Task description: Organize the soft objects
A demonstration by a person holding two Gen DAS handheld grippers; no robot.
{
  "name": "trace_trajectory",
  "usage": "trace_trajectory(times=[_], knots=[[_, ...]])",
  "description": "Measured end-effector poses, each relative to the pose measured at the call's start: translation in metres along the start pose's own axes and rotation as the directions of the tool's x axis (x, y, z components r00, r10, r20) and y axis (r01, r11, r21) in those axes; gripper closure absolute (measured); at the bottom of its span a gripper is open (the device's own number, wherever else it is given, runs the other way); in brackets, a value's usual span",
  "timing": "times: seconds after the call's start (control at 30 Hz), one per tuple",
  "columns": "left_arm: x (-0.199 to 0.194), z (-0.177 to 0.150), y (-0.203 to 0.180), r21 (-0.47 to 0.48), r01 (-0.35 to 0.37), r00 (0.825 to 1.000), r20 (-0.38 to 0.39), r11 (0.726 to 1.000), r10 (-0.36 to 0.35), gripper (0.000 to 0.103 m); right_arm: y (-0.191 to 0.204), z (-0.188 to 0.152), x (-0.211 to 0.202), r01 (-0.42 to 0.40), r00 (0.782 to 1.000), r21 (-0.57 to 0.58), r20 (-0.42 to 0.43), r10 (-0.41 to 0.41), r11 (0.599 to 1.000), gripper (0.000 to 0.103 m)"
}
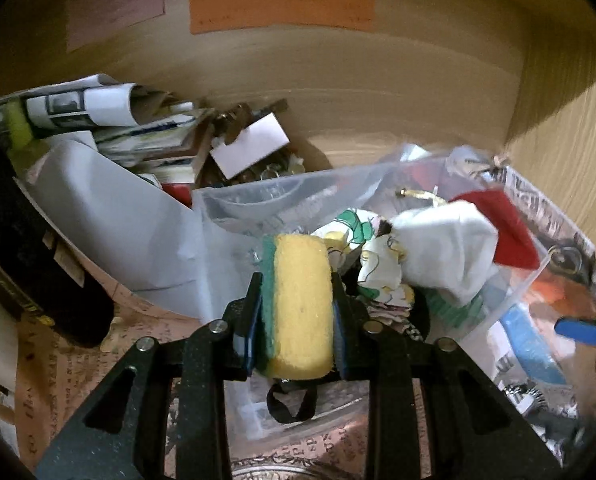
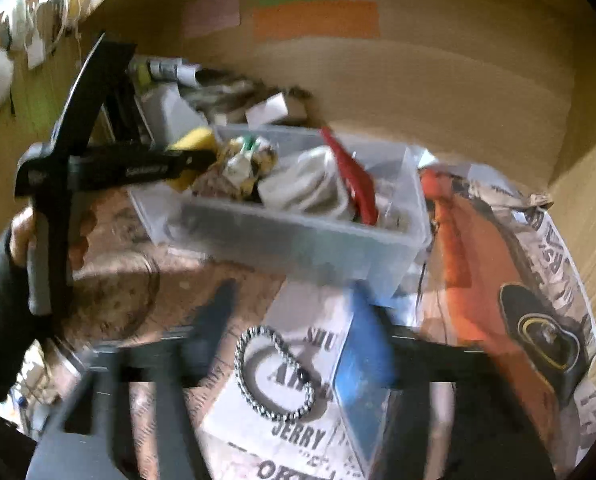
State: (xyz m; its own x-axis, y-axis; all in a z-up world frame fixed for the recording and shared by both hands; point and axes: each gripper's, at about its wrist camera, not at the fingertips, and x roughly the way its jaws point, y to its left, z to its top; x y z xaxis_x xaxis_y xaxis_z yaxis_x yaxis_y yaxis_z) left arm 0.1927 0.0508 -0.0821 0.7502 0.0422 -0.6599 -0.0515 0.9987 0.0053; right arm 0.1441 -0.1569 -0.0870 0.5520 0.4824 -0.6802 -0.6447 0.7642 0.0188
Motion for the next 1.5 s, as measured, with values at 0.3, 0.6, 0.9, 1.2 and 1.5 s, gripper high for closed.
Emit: trace_trajectory(times=[0.3, 0.6, 0.9, 1.2, 1.5], knots=[[-0.014, -0.008, -0.007, 0.03, 0.004, 1.0, 0.028, 1.0, -0.004, 0.04, 0.007, -0.027, 0.03, -0.056, 0.992, -0.04, -0.117, 0.051, 0.998, 0.043], [-0.041, -0.016, -0.003, 0.016, 0.05, 0.996, 0.071, 0.999, -0.051, 0.035, 0.007, -0.023, 0.025, -0.06, 0.994, -0.002, -0.09, 0.06, 0.998, 0.089], [-0.092, -0.017, 0.01, -0.022, 0.062, 0.974, 0.22, 0.998, -0.055, 0.016, 0.025, 0.032, -0.01, -0.044, 0.993, -0.051, 0.111, 0.05, 0.998, 0.089], [-0.106, -0.017, 0.024, -0.053, 0.043, 0.962, 0.271, 0.998, -0.027, 0.008, 0.033, 0.09, 0.035, -0.009, 0.992, -0.098, 0.123, 0.021, 0.995, 0.088], [-0.104, -0.018, 0.032, -0.071, 0.047, 0.961, 0.274, 0.996, -0.025, 0.008, 0.036, 0.088, 0.062, 0.039, 0.996, -0.116, 0.079, -0.03, 0.992, 0.054]])
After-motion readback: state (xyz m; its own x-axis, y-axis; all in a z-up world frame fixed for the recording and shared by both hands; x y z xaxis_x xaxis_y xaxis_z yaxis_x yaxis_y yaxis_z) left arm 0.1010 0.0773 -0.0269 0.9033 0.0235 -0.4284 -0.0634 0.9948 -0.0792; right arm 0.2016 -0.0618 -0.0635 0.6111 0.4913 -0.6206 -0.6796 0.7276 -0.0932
